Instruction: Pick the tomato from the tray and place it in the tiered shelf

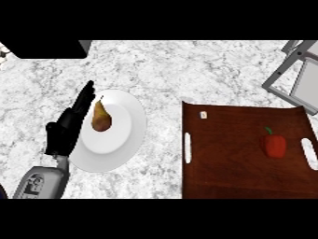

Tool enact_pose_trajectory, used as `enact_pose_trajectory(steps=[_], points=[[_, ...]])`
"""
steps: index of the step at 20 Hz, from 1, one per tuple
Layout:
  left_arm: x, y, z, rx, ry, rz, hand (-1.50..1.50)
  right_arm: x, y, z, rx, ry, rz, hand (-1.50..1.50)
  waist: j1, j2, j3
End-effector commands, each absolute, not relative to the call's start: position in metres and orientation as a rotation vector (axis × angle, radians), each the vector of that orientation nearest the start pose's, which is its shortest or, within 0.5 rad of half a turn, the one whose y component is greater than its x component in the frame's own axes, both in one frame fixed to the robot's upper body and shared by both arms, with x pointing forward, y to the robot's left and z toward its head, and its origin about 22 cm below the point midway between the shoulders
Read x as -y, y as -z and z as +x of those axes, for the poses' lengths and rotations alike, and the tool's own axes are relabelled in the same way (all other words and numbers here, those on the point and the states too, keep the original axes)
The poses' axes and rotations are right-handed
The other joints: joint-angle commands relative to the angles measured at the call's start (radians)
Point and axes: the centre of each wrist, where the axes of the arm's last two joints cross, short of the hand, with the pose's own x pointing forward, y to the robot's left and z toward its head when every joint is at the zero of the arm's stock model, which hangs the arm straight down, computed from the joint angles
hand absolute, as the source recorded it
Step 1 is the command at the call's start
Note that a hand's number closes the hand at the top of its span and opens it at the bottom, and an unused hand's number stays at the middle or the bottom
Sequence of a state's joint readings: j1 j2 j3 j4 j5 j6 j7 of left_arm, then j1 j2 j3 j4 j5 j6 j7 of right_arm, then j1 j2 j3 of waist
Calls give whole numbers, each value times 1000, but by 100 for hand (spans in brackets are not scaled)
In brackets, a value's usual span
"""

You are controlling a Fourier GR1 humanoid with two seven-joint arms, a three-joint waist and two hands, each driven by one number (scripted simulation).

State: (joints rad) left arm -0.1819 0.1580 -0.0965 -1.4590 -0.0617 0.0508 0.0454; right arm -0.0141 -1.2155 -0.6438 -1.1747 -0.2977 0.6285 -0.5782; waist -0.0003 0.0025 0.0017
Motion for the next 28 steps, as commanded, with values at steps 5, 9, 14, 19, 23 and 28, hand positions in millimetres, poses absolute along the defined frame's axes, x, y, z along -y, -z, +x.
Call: enact_pose_trajectory(steps=[5, 9, 14, 19, 23, 28], points=[[-215, -25, 280, 1581, 274, 97, 0, 588, -309, 190, 2051, -674, -525, 150, 30, 3, 0], [-215, -26, 283, 1584, 304, 80, 0, 588, -332, 195, 2086, -634, -556, 150, 34, 4, 0], [-219, -19, 292, 1590, 292, 73, 0, 580, -331, 219, 2114, -657, -606, 150, 51, 11, 0], [-207, -6, 292, 1595, 292, 74, 0, 565, -324, 246, 2174, -679, -667, 150, 39, 8, -1], [-218, -9, 282, 1563, 289, 68, 0, 545, -303, 280, 2148, -679, -731, 150, 46, 7, -1], [-214, -28, 291, 1597, 300, 93, 0, 533, -296, 300, 2268, -757, -737, 150, 42, 7, -1]])
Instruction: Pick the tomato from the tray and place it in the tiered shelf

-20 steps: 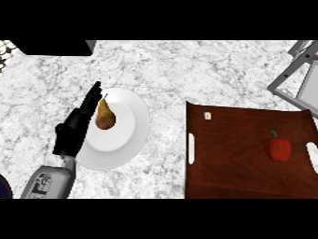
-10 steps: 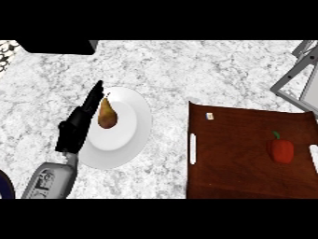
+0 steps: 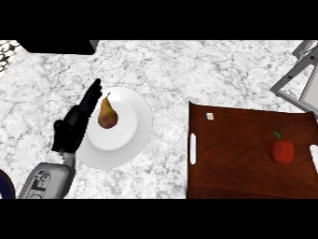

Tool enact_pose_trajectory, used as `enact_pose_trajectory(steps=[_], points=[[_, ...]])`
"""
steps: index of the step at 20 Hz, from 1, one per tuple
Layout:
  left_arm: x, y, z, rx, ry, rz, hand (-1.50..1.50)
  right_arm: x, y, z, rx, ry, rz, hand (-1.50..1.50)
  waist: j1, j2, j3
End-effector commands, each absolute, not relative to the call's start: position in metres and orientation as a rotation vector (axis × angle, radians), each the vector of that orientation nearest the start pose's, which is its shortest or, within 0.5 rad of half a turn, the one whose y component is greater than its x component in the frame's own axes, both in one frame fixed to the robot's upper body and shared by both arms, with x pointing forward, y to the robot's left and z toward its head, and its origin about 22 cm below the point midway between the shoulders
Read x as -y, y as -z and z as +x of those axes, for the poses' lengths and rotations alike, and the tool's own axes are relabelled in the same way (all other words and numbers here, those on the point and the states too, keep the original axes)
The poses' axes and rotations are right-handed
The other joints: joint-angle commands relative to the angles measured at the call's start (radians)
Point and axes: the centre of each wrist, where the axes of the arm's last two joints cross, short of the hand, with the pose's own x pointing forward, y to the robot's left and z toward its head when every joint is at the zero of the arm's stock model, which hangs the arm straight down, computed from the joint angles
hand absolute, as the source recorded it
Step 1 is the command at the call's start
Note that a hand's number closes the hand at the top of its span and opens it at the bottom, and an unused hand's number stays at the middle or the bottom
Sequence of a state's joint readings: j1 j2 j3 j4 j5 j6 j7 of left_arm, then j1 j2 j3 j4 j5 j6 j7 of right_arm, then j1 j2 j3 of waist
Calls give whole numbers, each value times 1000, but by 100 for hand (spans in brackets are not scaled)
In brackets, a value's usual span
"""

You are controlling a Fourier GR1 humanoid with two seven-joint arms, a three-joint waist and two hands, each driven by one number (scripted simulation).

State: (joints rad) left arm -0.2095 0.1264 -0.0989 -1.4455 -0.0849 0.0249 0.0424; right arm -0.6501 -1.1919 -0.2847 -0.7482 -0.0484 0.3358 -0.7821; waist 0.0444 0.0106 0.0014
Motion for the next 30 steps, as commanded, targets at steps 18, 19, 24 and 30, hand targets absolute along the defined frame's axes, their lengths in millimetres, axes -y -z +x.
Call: enact_pose_trajectory(steps=[18, 19, 24, 30], points=[[-211, -36, 295, 1598, 283, 73, 0, 517, -256, 352, 2241, -435, -395, 150, 2, 3, 1], [-215, -12, 286, 1598, 289, 78, 0, 531, -256, 340, 2258, -426, -413, 150, 3, 8, 1], [-203, -29, 295, 1602, 309, 50, 0, 528, -246, 345, 2054, -422, -812, -150, 9, 10, 1], [-212, -11, 282, 1607, 303, 59, 0, 547, -246, 330, 2034, -344, -750, -150, 19, 13, 2]])
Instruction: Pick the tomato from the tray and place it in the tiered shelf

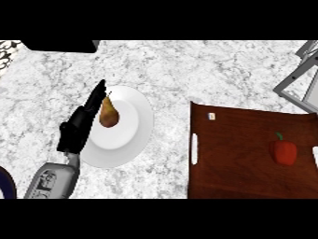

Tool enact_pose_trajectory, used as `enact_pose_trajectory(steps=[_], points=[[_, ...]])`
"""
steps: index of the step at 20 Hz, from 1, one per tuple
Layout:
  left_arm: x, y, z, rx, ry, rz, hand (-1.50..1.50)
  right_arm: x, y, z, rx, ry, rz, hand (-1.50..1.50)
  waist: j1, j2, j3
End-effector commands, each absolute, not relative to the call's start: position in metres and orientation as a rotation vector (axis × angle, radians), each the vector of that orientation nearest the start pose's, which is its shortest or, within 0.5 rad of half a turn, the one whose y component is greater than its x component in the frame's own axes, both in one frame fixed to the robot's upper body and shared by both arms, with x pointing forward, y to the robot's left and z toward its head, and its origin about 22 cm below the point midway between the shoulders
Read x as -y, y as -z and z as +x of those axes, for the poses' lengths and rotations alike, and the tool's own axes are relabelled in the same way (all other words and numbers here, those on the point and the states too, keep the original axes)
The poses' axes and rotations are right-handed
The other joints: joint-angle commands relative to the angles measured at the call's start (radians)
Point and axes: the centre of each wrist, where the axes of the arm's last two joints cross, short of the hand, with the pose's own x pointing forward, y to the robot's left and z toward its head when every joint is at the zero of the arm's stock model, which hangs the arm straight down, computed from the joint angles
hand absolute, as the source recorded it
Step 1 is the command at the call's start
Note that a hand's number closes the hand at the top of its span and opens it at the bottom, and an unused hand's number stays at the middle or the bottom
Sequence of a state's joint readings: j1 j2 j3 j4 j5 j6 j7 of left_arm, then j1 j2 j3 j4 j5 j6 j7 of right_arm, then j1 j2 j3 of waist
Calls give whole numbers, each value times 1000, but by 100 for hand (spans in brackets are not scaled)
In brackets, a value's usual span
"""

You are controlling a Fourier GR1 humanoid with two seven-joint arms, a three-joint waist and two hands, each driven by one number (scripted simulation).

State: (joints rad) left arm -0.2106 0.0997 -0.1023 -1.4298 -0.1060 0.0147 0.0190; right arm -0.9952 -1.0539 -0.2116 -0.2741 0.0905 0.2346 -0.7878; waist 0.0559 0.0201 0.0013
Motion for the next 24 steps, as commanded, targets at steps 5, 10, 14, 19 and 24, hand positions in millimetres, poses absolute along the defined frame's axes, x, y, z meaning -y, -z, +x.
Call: enact_pose_trajectory(steps=[5, 10, 14, 19, 24], points=[[-207, -24, 297, 1588, 294, 45, 0, 541, -269, 336, 2049, -276, -567, -150, 2, 1, 2], [-203, -27, 296, 1604, 288, 76, 0, 553, -266, 324, 2060, -330, -444, -150, -14, -3, 2], [-215, -17, 291, 1600, 283, 59, 0, 554, -276, 322, 2073, -273, -375, -150, -4, 1, 3], [-208, -25, 293, 1610, 293, 65, 0, 566, -304, 305, 2072, -12, -265, -150, -5, -1, 3], [-213, -26, 295, 1609, 296, 71, 0, 587, -320, 274, 2011, 155, -325, -150, 11, 10, 5]])
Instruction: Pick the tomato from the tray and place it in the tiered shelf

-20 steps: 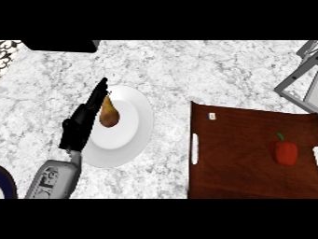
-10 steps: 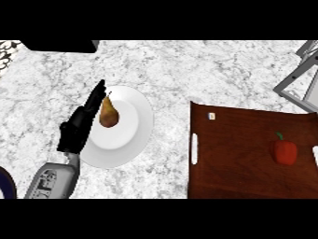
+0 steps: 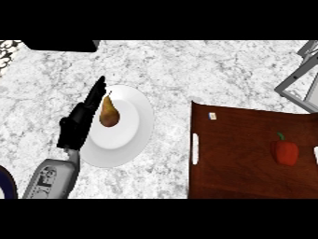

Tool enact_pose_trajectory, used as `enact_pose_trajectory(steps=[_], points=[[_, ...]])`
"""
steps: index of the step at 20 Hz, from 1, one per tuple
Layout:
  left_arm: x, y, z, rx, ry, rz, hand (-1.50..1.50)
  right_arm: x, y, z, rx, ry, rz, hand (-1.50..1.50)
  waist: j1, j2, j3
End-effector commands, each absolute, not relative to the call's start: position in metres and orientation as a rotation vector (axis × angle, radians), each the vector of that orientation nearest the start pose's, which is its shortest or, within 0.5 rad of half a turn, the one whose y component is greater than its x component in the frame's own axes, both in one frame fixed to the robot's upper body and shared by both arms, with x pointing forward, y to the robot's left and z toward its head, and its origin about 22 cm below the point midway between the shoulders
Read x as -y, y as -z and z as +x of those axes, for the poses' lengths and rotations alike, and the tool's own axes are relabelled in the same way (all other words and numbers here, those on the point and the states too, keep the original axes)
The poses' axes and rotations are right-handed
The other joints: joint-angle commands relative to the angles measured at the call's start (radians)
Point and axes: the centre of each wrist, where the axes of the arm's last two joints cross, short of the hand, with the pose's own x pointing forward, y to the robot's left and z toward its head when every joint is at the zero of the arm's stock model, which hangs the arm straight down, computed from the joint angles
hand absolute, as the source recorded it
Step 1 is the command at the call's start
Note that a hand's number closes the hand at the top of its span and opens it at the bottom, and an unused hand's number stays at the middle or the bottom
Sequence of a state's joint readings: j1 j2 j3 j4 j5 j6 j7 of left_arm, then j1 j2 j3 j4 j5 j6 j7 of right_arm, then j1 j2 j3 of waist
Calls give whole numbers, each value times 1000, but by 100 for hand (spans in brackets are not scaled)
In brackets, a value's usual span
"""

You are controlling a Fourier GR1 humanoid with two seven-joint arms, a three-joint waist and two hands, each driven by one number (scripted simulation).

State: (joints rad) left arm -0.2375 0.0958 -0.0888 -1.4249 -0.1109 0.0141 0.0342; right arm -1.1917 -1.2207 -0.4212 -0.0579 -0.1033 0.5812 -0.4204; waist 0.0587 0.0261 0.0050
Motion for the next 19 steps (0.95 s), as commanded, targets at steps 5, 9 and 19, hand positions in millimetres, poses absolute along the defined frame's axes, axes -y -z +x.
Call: enact_pose_trajectory(steps=[5, 9, 19], points=[[-202, -27, 297, 1629, 309, 50, 0, 600, -322, 252, 1850, 150, -406, -150, 12, 18, 5], [-206, -32, 300, 1627, 298, 50, 0, 614, -330, 225, 1776, 66, -453, -150, -7, 19, 9], [-215, -26, 293, 1633, 281, 70, 0, 626, -325, 203, 1738, -28, -465, -150, -1, 23, 19]])
